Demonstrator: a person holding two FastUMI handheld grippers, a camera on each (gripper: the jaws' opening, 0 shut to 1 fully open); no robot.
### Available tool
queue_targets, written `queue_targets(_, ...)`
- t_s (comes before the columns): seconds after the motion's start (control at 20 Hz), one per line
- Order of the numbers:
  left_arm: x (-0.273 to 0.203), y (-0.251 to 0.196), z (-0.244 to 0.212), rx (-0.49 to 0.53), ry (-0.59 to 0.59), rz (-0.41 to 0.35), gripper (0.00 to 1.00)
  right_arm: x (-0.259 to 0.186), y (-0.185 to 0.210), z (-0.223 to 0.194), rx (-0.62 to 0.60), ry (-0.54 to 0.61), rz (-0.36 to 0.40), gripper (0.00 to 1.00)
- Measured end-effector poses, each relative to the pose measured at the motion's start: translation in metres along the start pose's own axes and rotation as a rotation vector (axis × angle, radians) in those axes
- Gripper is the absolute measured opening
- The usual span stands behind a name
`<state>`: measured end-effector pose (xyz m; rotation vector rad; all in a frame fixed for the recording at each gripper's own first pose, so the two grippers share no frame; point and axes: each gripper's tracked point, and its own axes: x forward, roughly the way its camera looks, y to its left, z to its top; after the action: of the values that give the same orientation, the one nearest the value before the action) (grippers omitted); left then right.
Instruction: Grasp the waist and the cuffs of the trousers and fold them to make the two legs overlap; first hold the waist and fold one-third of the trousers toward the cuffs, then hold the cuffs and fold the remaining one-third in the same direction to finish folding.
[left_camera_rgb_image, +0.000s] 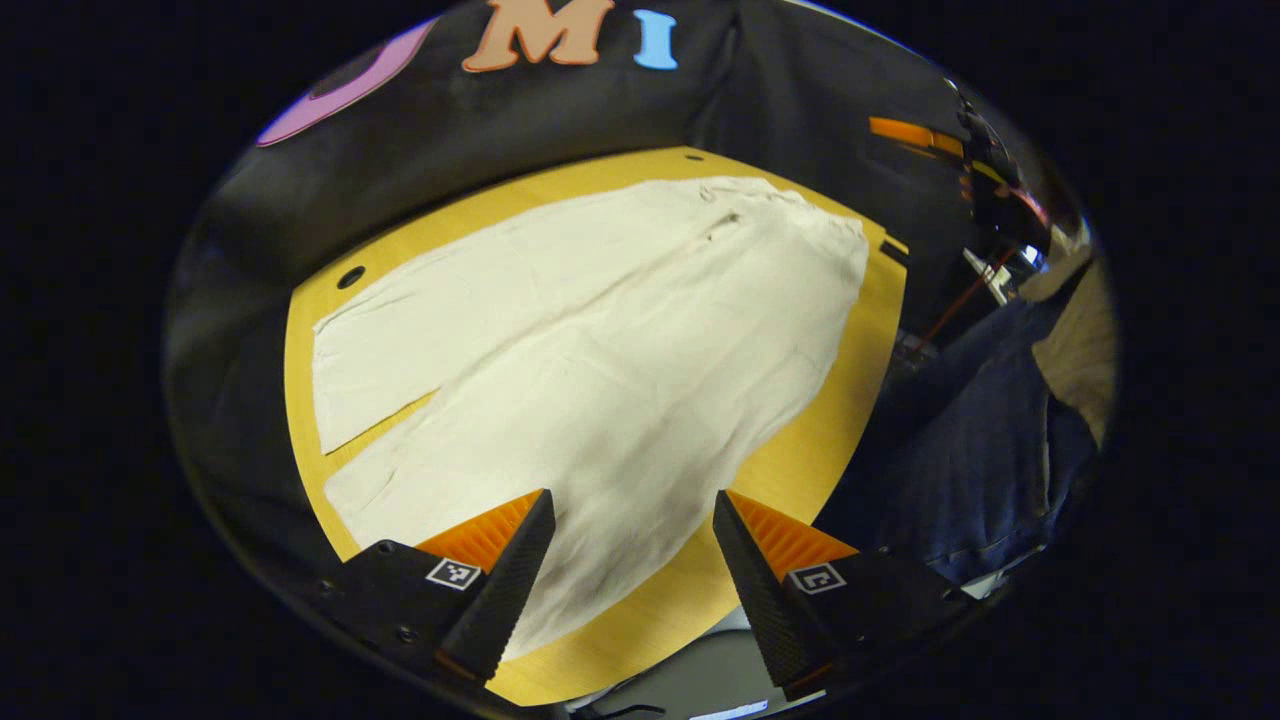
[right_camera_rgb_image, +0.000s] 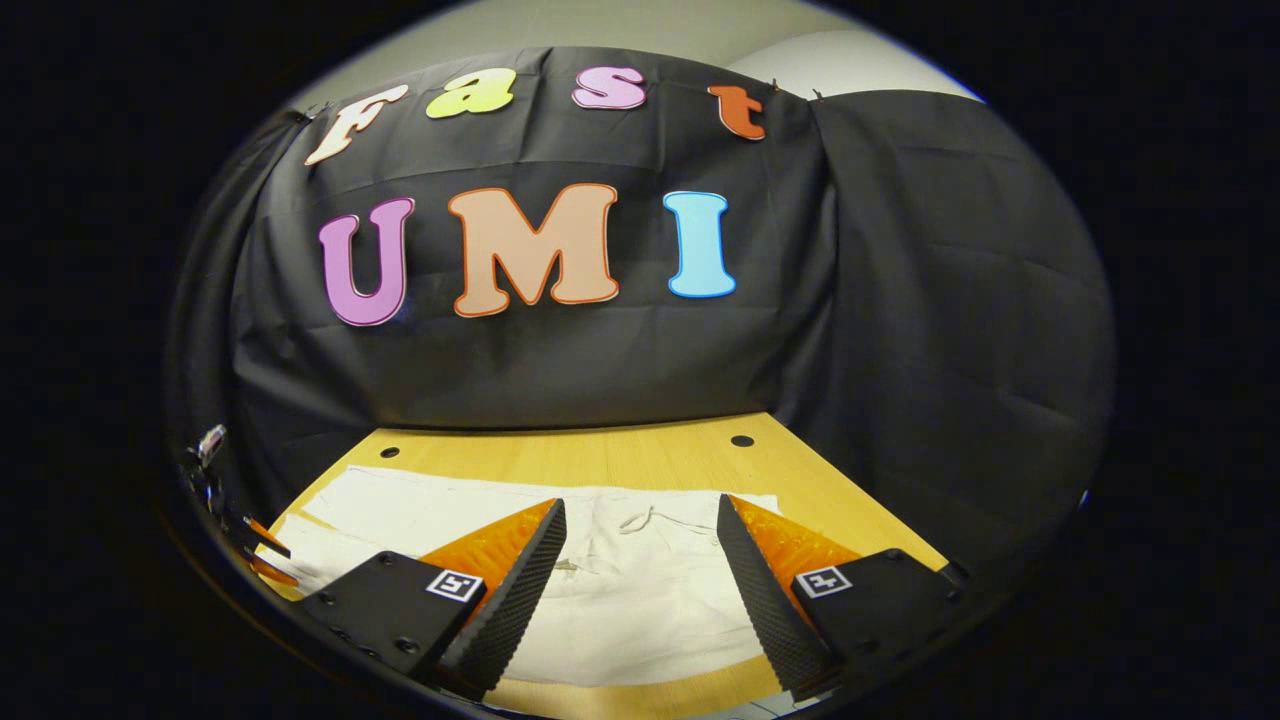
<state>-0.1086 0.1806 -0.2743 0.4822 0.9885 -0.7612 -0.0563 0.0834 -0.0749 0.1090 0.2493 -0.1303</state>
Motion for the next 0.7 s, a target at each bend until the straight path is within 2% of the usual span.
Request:
queue_targets(0.3,0.009,0.000,-0.038,0.150,0.156,-0.047,0.93,-0.015,-0.027,-0.015,0.008,0.032,-0.088,0.97)
queue_targets(0.45,0.007,0.004,-0.055,0.190,0.217,-0.071,0.90,-0.020,-0.035,-0.018,-0.010,0.042,-0.118,0.97)
queue_targets(0.7,0.008,0.014,-0.066,0.216,0.293,-0.100,0.77,-0.015,-0.031,-0.019,-0.046,0.057,-0.110,0.98)
